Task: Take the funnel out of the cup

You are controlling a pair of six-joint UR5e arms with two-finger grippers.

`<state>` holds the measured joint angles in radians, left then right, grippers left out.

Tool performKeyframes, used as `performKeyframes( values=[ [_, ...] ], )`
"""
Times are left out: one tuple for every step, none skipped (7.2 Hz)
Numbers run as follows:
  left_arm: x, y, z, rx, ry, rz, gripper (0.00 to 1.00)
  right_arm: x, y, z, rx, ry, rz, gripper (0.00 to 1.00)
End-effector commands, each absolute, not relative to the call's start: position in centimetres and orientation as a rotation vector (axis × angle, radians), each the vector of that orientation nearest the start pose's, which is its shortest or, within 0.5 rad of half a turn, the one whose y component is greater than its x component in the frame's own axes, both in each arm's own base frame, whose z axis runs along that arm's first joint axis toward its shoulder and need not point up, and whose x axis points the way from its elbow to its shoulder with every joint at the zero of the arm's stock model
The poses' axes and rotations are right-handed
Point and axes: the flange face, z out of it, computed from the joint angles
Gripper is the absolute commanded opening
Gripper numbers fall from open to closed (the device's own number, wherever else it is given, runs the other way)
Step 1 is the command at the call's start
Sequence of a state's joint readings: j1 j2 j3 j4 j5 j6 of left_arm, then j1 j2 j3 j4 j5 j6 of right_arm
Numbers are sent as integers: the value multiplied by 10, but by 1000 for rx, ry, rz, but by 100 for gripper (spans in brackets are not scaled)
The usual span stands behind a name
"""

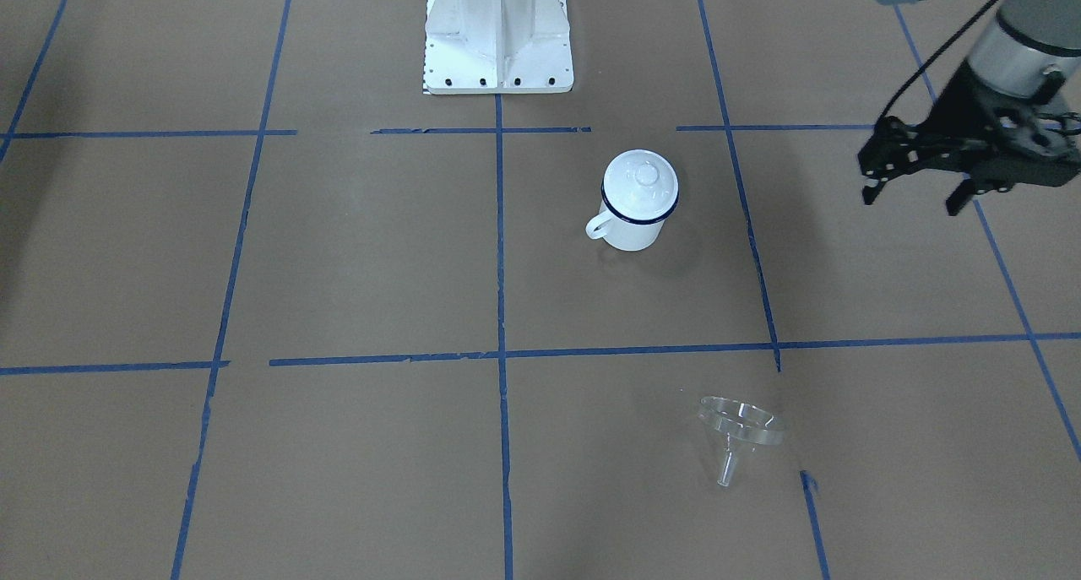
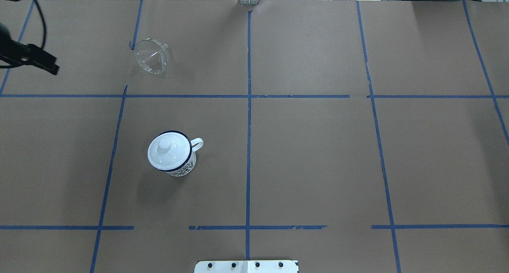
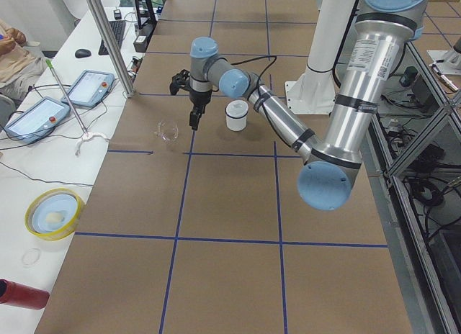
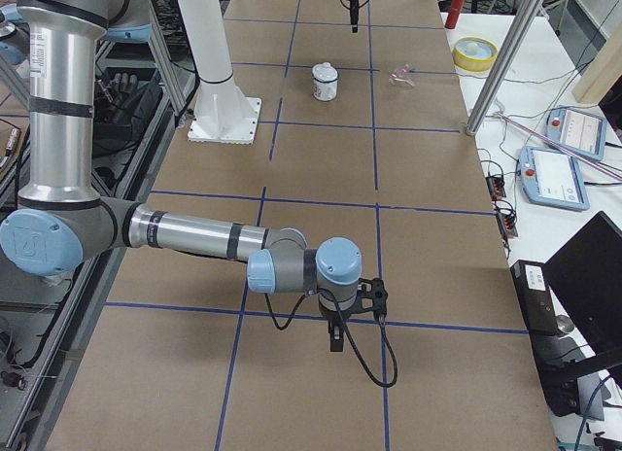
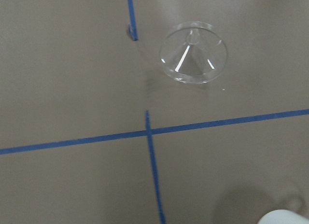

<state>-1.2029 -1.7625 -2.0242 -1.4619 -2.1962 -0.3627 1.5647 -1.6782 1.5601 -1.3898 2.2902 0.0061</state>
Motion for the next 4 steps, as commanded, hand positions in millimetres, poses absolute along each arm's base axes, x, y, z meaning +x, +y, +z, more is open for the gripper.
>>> performKeyframes(
  values=[
    [-12,-493,486,247,719,264,100,65,-449,700,56,-720,-23,100],
    [-41,-474,565,137,723,217,100,65,-449,700,56,-720,-23,100],
    [-41,-467,605,59,751,190,100,65,-449,700,56,-720,-23,100],
    [-52,-463,609,60,758,164,100,65,-449,700,56,-720,-23,100]
  ],
)
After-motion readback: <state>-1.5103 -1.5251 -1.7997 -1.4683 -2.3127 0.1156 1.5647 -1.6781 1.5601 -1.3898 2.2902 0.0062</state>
